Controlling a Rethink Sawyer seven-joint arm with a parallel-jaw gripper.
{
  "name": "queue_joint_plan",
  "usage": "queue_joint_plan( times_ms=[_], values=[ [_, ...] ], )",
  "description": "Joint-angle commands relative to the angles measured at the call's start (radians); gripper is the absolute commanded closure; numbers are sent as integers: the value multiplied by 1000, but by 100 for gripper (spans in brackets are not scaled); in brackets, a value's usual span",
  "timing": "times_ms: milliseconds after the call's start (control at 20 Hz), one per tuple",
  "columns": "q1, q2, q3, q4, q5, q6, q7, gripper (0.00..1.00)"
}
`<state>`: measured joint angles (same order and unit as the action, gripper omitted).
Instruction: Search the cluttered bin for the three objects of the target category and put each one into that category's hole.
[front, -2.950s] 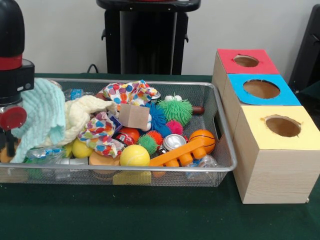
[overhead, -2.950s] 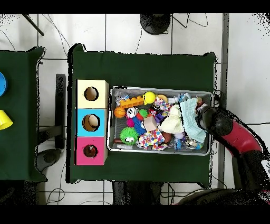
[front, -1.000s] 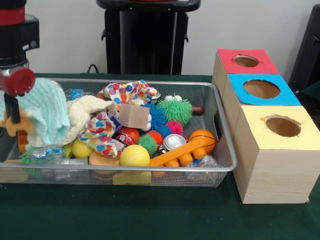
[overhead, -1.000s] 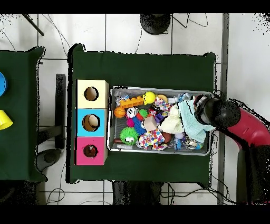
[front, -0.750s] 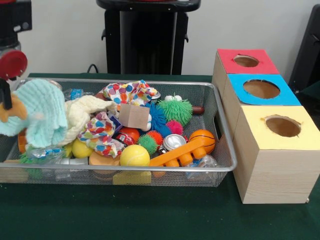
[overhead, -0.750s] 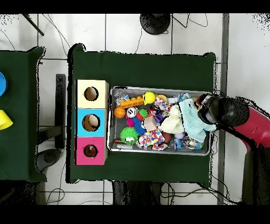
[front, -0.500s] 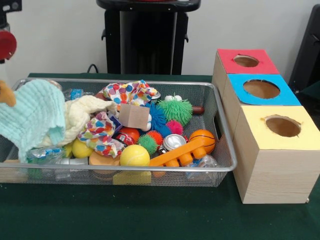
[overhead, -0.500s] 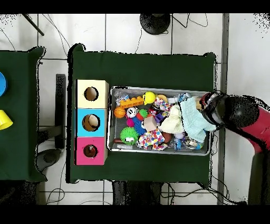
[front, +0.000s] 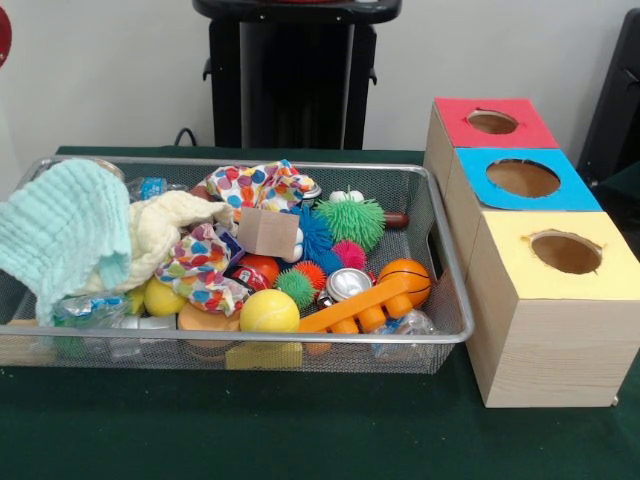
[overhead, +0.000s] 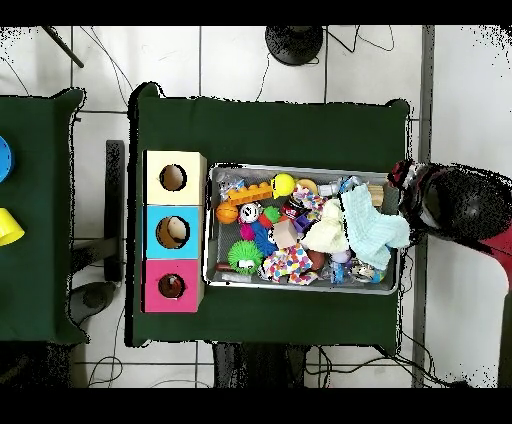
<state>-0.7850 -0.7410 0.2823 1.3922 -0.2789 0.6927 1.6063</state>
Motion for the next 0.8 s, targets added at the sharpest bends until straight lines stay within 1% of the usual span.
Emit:
queue_joint_plan(
  times_ms=[50,150,300,500,800],
  values=[
    [8,5,184,90,-76,117,-368,100],
    [17,-9,176,103,-75,117,-352,100],
    [26,-43,165,162,-60,89,-306,100],
    [27,-62,165,214,-54,53,-259,100],
    [36,-91,155,265,-56,23,-203,100]
  ],
)
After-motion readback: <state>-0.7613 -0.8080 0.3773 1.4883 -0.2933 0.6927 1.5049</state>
